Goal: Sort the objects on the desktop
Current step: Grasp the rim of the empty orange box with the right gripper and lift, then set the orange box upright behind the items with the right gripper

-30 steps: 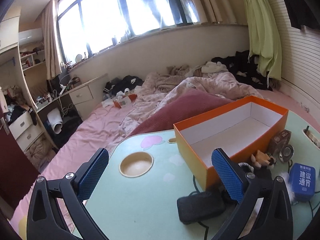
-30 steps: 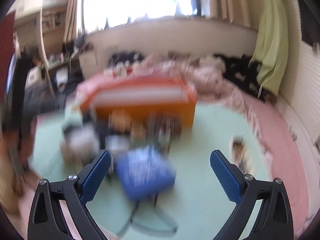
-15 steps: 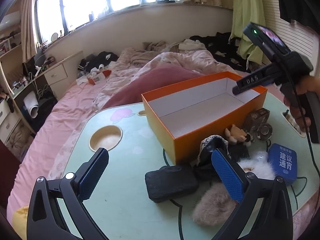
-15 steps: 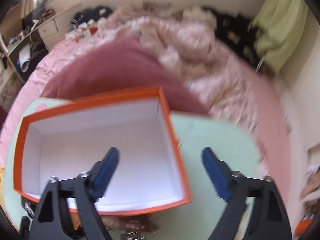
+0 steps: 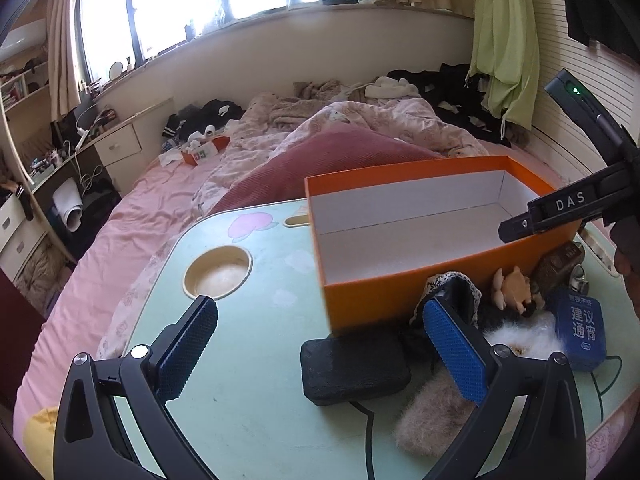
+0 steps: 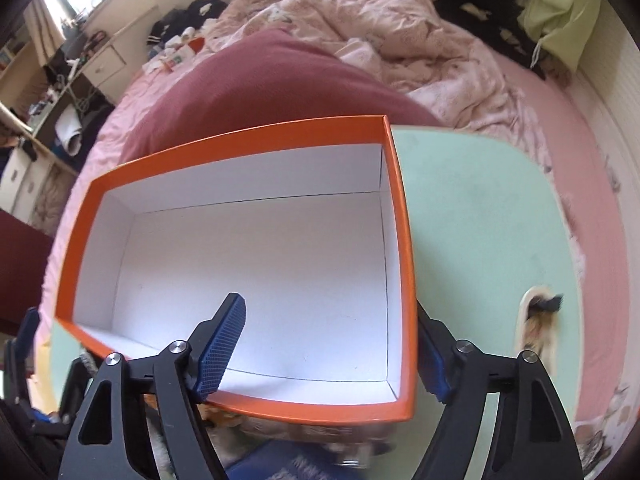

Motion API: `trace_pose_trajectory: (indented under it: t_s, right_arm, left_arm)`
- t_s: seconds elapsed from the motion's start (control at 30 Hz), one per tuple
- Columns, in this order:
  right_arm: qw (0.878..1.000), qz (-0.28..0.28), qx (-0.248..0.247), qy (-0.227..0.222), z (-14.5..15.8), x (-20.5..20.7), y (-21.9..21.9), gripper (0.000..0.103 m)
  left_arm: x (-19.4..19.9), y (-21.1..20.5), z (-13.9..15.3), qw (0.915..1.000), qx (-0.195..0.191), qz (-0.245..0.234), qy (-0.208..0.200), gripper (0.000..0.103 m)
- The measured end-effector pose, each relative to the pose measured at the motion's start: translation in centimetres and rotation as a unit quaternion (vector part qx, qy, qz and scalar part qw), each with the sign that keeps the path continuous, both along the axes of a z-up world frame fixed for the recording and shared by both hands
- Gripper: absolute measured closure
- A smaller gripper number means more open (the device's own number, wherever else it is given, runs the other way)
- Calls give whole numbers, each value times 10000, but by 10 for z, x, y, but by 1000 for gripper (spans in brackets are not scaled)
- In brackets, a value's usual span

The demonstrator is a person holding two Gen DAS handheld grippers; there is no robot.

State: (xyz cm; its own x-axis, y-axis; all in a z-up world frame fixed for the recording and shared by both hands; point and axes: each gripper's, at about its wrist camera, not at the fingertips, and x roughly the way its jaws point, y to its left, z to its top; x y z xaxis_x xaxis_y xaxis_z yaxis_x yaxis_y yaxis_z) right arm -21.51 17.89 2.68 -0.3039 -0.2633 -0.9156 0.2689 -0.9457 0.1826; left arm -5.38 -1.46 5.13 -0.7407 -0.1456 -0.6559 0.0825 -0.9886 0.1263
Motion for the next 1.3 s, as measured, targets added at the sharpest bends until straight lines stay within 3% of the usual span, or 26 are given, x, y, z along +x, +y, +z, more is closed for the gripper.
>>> trace_pose_trajectory:
  t_s: [0.23, 0.37, 0.5, 0.57, 0.7, 0.77, 0.87, 0.97, 1.03, 1.1, 1.2, 1.3]
  right_arm:
    - [9992, -255, -297, -4, 3, 12, 7, 24]
    - [9931, -495, -240, 1039, 40, 36, 19, 24]
    - [9837, -173, -432, 1735, 67, 86, 27, 23]
    - [9783, 31, -491, 2011, 69, 119, 31, 17]
    - [9711, 499, -337, 2310, 46, 175, 32, 13]
    - [9708, 539, -193, 2328, 27, 193, 32, 13]
    - [9732, 499, -13, 2246, -1, 208, 36, 13]
    - [9755, 465, 98, 2146, -22, 210, 37, 12]
    - [9694, 336, 133, 2427, -27, 213, 39, 0]
    - [9690, 308, 38, 2452, -30, 211, 41, 0]
    - [9654, 391, -41, 2579, -33, 207, 43, 0]
    - [9640, 450, -105, 2620, -35, 205, 43, 0]
  left_arm:
    - [3, -4, 2, 10000, 77, 8, 45, 0]
    - [13, -13, 9, 9997, 183, 60, 173, 0]
    - [33, -28, 21, 9992, 250, 91, 282, 0]
    - [44, -32, 22, 9994, 285, -29, 184, 0]
    - [68, -24, 3, 9981, 458, -376, -166, 0]
    - [74, -14, -14, 9957, 637, -522, -422, 0]
    - [77, 1, -31, 9952, 568, -538, -587, 0]
    - [78, 12, -37, 9959, 447, -589, -514, 0]
    - [81, 12, -39, 9956, 589, -601, -419, 0]
    - [82, 11, -43, 9946, 765, -648, -273, 0]
    - [84, 14, -47, 9947, 732, -711, 102, 0]
    - [83, 13, -46, 9940, 749, -786, 142, 0]
